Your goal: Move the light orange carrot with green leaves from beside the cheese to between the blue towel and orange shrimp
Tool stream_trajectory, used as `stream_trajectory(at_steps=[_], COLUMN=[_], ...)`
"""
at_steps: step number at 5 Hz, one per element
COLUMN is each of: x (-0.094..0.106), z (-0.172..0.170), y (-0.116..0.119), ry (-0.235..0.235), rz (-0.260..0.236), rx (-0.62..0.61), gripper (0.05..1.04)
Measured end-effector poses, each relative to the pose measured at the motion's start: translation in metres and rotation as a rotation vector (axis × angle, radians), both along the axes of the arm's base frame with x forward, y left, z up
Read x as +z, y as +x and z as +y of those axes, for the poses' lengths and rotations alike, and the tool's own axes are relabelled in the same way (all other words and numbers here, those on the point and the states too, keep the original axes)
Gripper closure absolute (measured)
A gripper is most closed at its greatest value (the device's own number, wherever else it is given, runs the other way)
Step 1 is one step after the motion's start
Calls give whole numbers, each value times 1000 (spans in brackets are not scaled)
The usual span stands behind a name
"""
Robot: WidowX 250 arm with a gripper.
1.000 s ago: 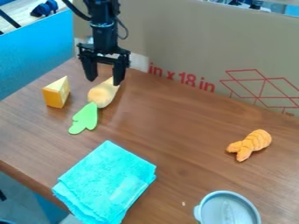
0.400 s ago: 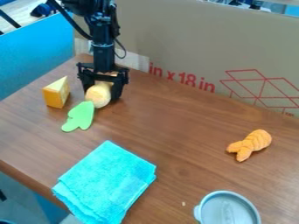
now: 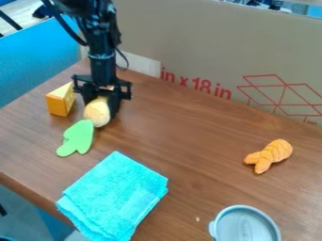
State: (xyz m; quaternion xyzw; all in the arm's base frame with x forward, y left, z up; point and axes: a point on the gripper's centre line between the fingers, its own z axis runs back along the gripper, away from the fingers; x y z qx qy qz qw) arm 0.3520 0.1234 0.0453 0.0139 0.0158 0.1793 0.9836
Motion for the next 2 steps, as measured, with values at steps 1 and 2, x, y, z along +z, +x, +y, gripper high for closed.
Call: stream_trajectory(at_steps=[1, 2], x=[35, 54], z=[-24, -57], y=[6, 9], ry=[38, 57], rz=[-107, -181], rx=[-78, -193], gripper=[542, 543])
